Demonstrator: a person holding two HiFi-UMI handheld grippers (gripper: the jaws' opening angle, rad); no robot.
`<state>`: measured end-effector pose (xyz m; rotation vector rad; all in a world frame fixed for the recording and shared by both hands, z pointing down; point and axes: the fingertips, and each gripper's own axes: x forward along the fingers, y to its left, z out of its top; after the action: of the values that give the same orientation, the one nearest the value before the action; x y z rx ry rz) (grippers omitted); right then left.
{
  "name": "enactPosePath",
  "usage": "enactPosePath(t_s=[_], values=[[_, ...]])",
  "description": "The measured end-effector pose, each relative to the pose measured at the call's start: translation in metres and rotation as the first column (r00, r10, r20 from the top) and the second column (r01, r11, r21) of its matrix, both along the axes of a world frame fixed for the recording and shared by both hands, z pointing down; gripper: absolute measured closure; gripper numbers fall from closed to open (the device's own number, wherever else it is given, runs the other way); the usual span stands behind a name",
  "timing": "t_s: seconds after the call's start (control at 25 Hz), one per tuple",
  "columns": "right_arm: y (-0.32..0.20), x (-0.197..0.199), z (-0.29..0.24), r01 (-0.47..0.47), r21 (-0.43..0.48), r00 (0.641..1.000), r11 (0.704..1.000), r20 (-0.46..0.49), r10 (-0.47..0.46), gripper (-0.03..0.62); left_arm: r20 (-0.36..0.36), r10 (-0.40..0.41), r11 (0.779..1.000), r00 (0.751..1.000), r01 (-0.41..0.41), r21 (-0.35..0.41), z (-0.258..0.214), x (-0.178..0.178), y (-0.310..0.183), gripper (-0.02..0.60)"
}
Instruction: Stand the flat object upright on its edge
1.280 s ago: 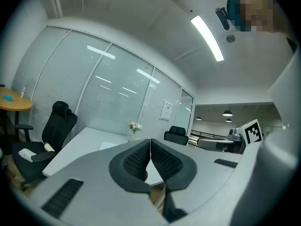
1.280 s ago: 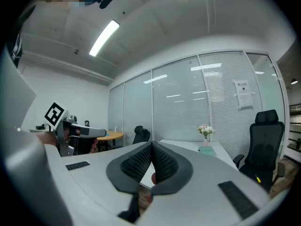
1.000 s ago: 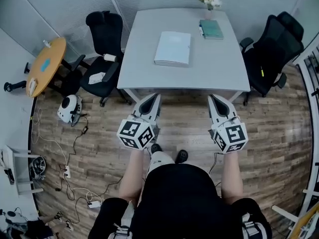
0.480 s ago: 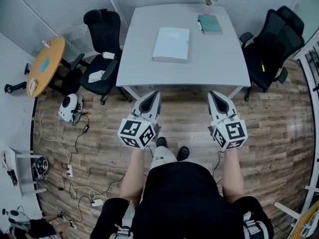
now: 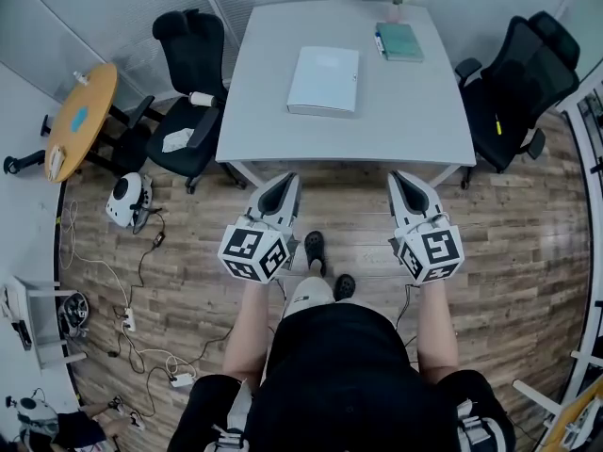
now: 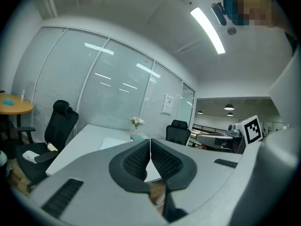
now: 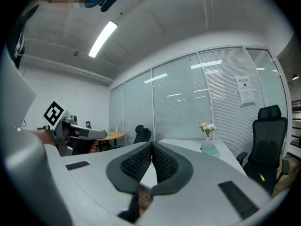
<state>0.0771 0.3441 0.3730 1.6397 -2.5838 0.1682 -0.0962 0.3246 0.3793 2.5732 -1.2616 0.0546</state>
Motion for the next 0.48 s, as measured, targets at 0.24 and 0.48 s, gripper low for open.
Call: enactPosePath(t_s=[0.24, 0.48], values=[[-0.044, -0.006, 0.002, -0.025, -0.036, 0.999, 0.999, -0.035, 0.024, 0.577, -0.009, 0.030, 0.999, 1.000, -0.030, 0.013, -0.004, -0.001, -0.045, 0.555], [-0.099, -0.012, -0.002, -0.031, -0.042, 0.999, 0.999, -0.014, 0.031, 0.577, 0.013, 0.047, 0.999, 0.999, -0.047, 0.014, -0.003, -0.005, -0.105, 0.555]])
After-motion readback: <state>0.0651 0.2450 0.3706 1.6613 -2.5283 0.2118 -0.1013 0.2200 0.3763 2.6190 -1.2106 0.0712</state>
